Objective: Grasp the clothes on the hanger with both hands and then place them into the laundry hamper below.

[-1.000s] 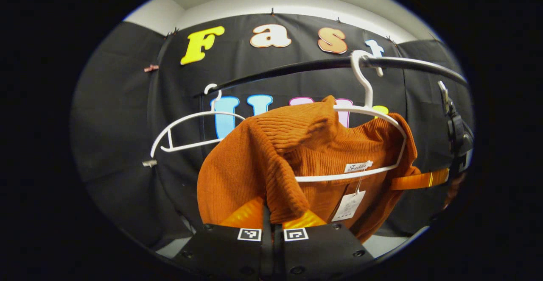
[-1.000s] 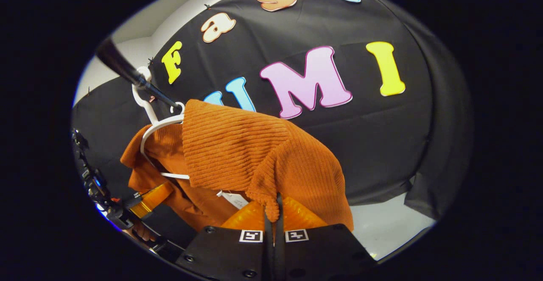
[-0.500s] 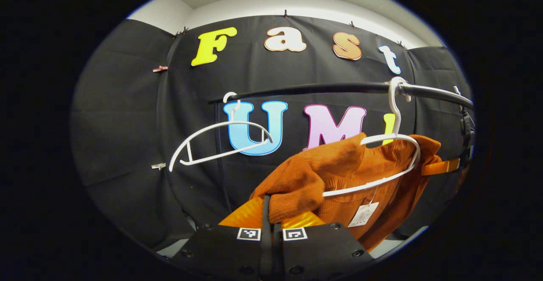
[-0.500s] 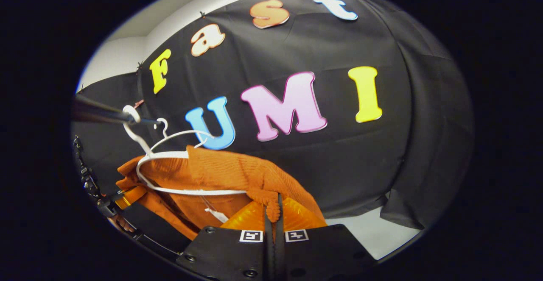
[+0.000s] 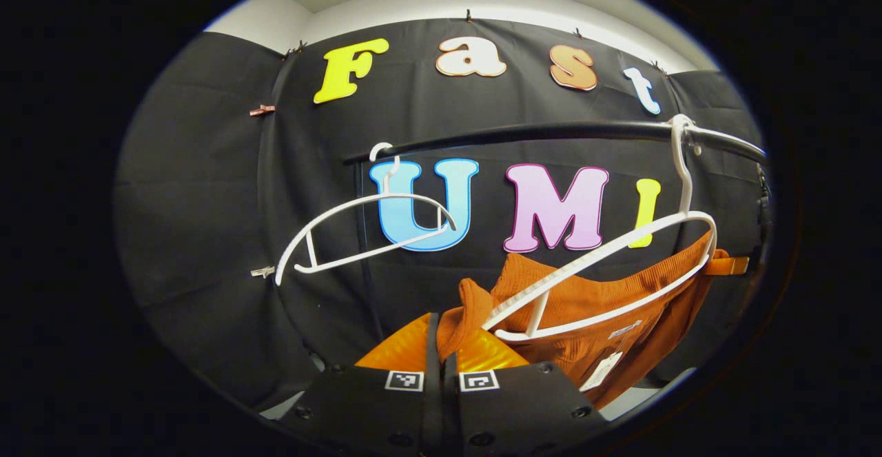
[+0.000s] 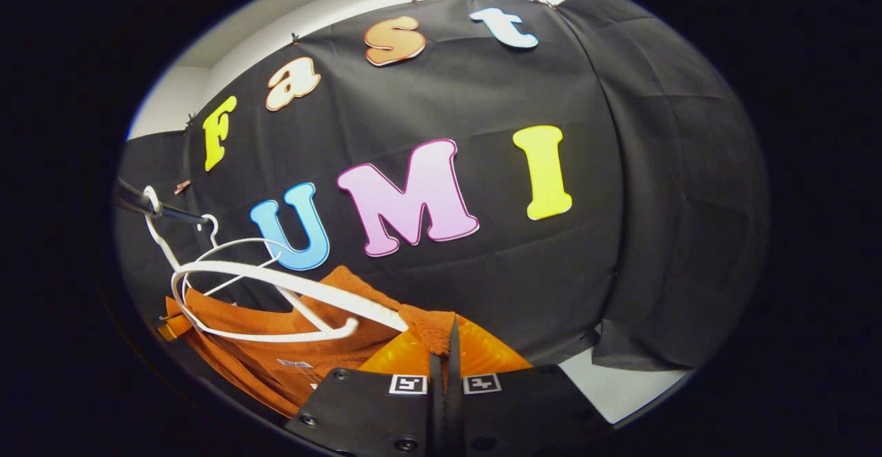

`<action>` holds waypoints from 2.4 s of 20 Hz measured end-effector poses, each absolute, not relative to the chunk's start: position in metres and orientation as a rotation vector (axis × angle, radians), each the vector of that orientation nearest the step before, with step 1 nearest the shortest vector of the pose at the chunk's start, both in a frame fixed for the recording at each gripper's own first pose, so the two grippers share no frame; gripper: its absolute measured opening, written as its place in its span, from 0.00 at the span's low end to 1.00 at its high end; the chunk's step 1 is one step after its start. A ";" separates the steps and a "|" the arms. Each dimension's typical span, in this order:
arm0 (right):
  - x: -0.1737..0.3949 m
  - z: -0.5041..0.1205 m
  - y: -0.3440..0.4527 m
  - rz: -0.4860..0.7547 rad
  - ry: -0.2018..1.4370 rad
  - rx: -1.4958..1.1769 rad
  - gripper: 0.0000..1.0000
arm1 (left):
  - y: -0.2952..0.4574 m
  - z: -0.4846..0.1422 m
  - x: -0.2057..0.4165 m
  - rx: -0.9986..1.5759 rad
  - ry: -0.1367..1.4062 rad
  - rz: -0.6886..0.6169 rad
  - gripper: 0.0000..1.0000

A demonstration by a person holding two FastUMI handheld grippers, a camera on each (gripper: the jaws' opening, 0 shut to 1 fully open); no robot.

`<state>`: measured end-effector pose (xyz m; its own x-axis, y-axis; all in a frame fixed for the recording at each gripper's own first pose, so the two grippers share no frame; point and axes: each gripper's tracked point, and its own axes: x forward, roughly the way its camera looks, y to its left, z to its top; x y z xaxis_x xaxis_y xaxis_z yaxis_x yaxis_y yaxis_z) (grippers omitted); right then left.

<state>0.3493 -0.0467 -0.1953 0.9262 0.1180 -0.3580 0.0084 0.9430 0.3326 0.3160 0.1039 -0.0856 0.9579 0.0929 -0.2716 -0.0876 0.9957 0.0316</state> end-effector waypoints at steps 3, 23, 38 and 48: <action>0.334 -0.224 -0.026 0.091 0.432 0.347 0.04 | 0.111 -0.118 0.310 0.021 0.340 0.105 0.05; 0.223 -0.178 0.146 0.506 0.408 0.517 0.04 | -0.009 -0.139 0.254 -0.062 0.307 -0.181 0.05; 0.204 -0.376 0.143 0.395 0.699 0.356 0.05 | -0.052 -0.329 0.252 -0.070 0.584 -0.200 0.05; 0.158 -0.523 0.120 0.287 1.024 0.122 0.05 | -0.055 -0.459 0.214 0.017 0.970 -0.169 0.05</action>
<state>0.1584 0.1195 -0.5226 0.4867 0.2922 -0.8233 -0.1789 0.9558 0.2334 0.2137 -0.0546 -0.4594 0.5529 -0.1350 -0.8223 0.1501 0.9868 -0.0612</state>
